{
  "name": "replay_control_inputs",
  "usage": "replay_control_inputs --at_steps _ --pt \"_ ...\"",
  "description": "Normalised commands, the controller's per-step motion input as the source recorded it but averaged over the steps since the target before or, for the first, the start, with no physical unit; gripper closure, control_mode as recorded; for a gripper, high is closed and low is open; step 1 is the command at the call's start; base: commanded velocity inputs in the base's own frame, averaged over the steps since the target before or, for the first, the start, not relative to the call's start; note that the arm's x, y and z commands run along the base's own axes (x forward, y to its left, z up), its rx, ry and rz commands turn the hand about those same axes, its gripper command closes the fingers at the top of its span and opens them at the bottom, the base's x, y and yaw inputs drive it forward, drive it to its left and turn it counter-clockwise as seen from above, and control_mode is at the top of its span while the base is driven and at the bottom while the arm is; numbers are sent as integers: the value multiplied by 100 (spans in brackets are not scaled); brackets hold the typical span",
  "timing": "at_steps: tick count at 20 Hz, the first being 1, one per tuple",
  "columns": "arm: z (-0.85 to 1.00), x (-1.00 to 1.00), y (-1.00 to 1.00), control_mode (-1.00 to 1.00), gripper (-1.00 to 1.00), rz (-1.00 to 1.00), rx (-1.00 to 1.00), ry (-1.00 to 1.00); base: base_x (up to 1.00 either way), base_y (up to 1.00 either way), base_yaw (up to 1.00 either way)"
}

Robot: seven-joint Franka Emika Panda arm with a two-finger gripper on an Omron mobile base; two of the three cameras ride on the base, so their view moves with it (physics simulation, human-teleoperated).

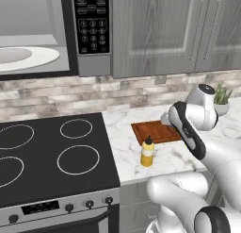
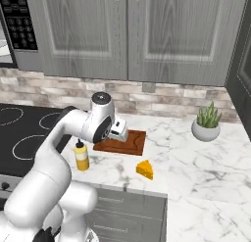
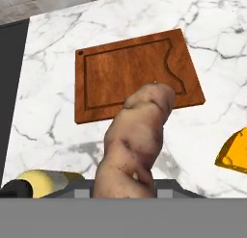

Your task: Retrieve the reheated potato from the microwave, then place the potato, cheese, and condiment on the cutting board.

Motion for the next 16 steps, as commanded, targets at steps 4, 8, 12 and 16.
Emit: replay_control_inputs --at_steps 4,8,12,16 --pt "-30 86 0 -100 100 0 6 3 0 0 0" --pt "-26 71 0 -100 100 0 7 0 0 0 0" --pt "-47 54 0 -100 100 0 4 1 0 0 0" --pt "-60 44 0 -100 100 0 0 0 0 0 0"
